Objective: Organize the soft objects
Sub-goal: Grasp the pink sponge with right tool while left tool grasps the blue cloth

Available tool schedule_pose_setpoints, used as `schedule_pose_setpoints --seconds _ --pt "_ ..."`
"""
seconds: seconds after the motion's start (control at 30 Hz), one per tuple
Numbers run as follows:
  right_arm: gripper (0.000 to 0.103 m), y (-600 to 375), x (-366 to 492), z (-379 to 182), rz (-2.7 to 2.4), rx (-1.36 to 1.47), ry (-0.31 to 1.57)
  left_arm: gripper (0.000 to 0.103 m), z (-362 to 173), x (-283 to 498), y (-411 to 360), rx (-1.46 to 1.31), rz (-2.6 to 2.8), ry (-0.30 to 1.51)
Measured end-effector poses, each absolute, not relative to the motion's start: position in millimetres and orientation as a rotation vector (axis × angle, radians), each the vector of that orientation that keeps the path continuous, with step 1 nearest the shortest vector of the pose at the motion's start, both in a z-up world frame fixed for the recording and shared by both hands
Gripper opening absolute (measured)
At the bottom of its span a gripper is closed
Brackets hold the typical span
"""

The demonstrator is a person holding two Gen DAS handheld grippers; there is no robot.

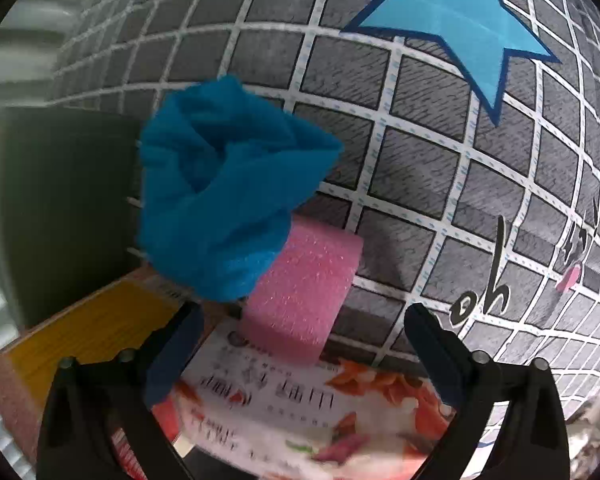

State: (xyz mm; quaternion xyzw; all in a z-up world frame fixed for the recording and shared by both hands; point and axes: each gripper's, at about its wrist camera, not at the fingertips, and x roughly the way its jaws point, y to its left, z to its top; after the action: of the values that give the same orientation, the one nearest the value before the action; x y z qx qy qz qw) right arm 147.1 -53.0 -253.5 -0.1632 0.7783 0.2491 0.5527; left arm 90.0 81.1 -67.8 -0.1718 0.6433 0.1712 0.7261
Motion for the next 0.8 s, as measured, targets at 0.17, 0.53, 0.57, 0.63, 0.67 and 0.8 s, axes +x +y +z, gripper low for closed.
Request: schedule_pose_setpoints --seconds 0.17,0.53,0.57,0.63,0.67,0.8 --pt "0.046 -75.8 151.2 -244.2 0.628 -0.402 1.759 0.103 -65.3 117.6 61.1 -0.393 0.351 1.426" --pt "0.046 -214.4 205.6 -230.4 0.49 -0.102 1.747 0.103 -134.1 203.3 -1.9 -0.419 0.383 1.559" --pt "0.046 -224.3 221.2 -230.9 0.488 -0.087 1.748 0.103 -142.2 206.3 -4.8 -0.416 0.404 1.573" --pt "0.046 -242.4 226.0 -225.6 0.485 -0.053 1.745 0.103 -163.6 212.5 -10.3 -0.38 0.456 1.599" --pt "0.046 -249.3 229.6 -221.5 0.484 -0.035 1.742 0.103 -171.7 212.4 -11.2 -0.365 0.475 1.612" --pt "0.046 -255.1 241.3 -182.8 0.489 0.019 1.739 0.098 -209.9 214.1 -8.4 -0.35 0.545 1.677"
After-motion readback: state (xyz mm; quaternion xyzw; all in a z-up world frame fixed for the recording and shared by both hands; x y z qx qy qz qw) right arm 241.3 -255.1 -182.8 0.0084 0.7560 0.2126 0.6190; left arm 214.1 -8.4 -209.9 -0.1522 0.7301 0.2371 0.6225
